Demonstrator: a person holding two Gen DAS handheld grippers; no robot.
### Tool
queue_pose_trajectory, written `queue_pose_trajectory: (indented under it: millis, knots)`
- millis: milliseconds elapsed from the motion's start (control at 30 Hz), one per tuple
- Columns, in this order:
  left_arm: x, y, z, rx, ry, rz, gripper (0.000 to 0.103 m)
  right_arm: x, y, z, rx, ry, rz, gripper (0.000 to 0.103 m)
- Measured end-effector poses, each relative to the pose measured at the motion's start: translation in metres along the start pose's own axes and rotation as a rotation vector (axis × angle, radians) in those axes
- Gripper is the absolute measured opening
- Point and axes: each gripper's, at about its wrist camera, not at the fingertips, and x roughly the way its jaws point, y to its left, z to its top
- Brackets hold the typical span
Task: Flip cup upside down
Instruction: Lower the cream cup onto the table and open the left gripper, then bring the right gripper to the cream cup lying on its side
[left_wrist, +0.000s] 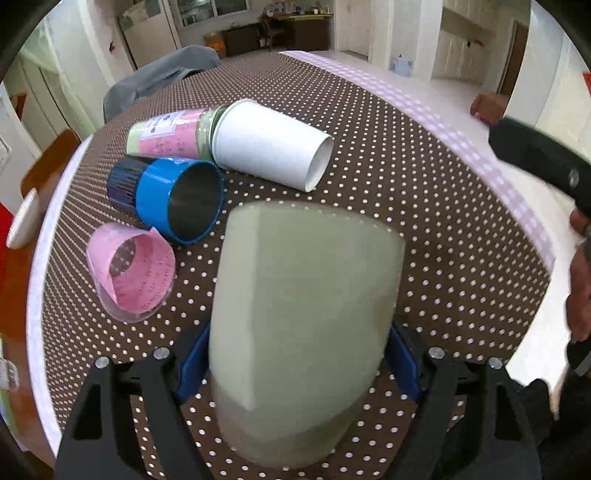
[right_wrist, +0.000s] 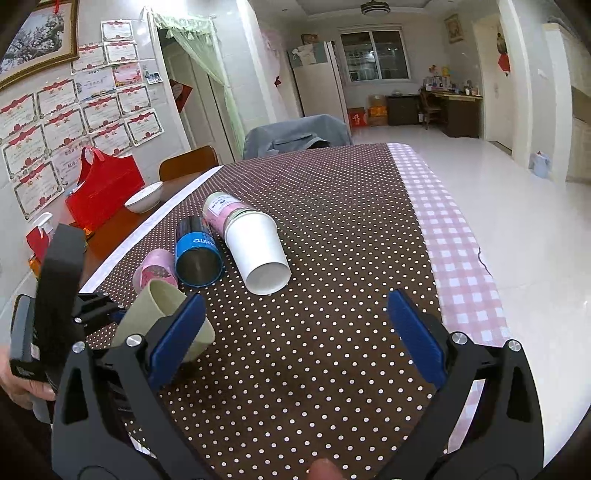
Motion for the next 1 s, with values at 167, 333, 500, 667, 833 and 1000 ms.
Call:
queue_pose_trajectory:
  millis: [167,333,500,667,833,1000]
  knots:
    - [-0.017,0.001,0.004,-0.015,-0.068,0.016,0.087,-0.002,0.002,0.002,-0.005,-0.005,0.006,0.097]
    - [-0.043,0.005,-0.001,-0.044,-0.14,0.025,0.087,-0.004,0.006,0.005,-0.015,-0.008,0.009,0.097]
    - [-0.067,0.004,-0.012,-0.089,-0.203,0.052,0.087,-0.006,0.012,0.01,-0.033,-0.019,0.011,0.097]
    - [-0.09,0.01,-0.02,-0.15,-0.261,0.092,0.087,-0.008,0.018,0.014,-0.05,-0.032,0.019,0.097]
    - [-0.11,0.014,-0.026,-0.191,-0.306,0.132,0.087,-0.01,0.027,0.018,-0.077,-0.039,0.028,0.097]
    - [-0.127,0.018,-0.035,-0.212,-0.343,0.148,0.087,-0.013,0.037,0.022,-0.11,-0.05,0.042,0.097]
